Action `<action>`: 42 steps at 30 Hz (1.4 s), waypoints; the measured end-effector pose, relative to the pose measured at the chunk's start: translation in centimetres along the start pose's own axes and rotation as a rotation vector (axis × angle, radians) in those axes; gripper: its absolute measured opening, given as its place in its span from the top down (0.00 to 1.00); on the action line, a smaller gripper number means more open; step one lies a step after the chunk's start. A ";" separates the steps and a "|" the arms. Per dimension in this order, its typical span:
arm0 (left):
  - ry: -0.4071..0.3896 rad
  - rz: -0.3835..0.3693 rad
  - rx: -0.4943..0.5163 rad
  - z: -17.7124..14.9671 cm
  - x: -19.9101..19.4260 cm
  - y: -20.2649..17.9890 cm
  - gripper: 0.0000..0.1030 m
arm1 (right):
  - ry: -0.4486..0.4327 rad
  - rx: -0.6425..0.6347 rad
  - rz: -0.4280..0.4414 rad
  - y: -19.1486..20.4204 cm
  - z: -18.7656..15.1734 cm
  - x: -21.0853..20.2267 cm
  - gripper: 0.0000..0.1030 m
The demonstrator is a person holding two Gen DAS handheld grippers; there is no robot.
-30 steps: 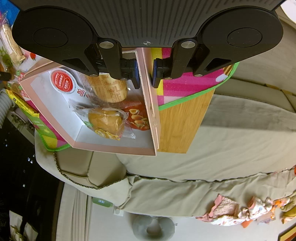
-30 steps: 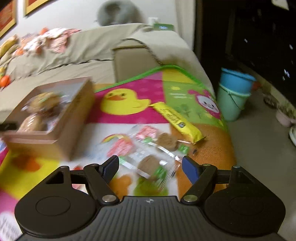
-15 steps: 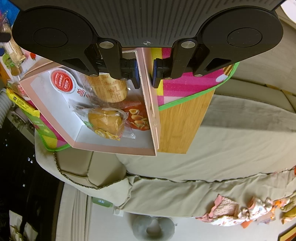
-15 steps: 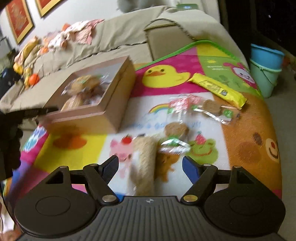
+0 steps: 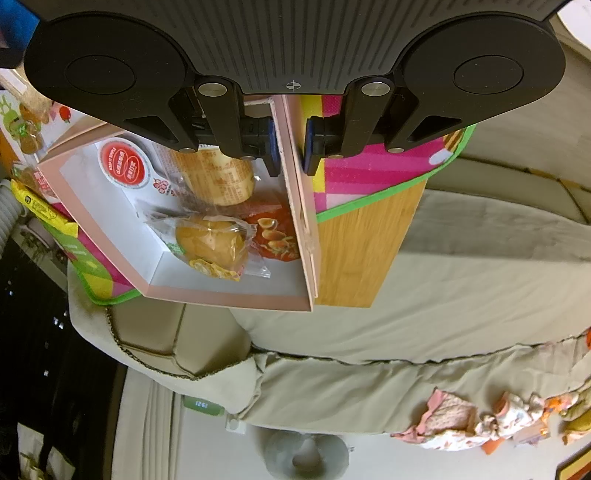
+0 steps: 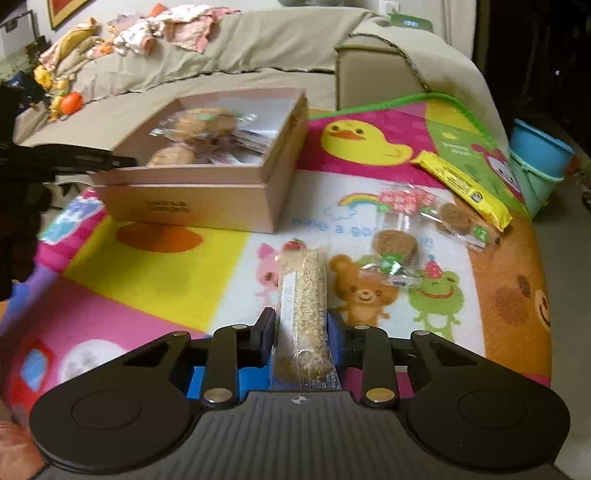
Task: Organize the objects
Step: 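Lift the grain stick bar into the box along its wall and release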
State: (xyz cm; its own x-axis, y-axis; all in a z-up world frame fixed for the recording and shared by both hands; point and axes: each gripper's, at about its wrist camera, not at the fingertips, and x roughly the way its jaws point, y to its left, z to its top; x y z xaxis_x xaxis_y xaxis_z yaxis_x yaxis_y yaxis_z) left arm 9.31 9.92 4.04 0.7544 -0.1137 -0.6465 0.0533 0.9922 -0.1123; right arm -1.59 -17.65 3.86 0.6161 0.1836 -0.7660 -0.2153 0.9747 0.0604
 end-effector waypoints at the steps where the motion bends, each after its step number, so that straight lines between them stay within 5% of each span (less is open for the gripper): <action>1: 0.000 -0.001 0.000 0.0 0.0 0.0 0.84 | -0.005 -0.010 0.001 0.3 0.1 -0.4 0.72; 6: -0.002 -0.006 -0.001 -0.1 -0.1 0.1 0.84 | -0.061 -0.047 0.013 1.5 1.7 -3.2 0.83; 11: -0.004 -0.011 -0.005 0.0 -0.1 0.1 0.84 | -0.103 -0.091 0.033 2.6 3.5 -4.9 0.83; 24: -0.004 -0.017 -0.006 0.0 -0.1 0.2 0.83 | 0.047 -0.057 -0.004 2.5 -0.1 -0.6 0.63; 31: -0.005 -0.016 -0.005 0.0 -0.1 0.2 0.83 | 0.070 -0.088 -0.015 3.1 -0.8 0.4 0.72; 36: -0.006 -0.013 -0.004 0.0 -0.1 0.2 0.84 | -0.051 -0.042 0.110 3.1 2.6 -2.8 0.74; 38: -0.006 -0.014 -0.005 0.0 -0.1 0.2 0.84 | -0.133 -0.050 0.134 3.4 4.6 -4.3 0.89; 42: -0.005 -0.013 -0.002 0.0 -0.1 0.2 0.84 | -0.264 -0.075 0.131 4.3 8.6 -5.9 0.91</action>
State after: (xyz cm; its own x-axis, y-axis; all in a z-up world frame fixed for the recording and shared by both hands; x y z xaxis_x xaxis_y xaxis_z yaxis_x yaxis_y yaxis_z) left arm 9.24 10.08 4.11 0.7567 -0.1266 -0.6414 0.0617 0.9905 -0.1226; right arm 0.35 -13.48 14.10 0.7530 0.3436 -0.5612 -0.3554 0.9301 0.0928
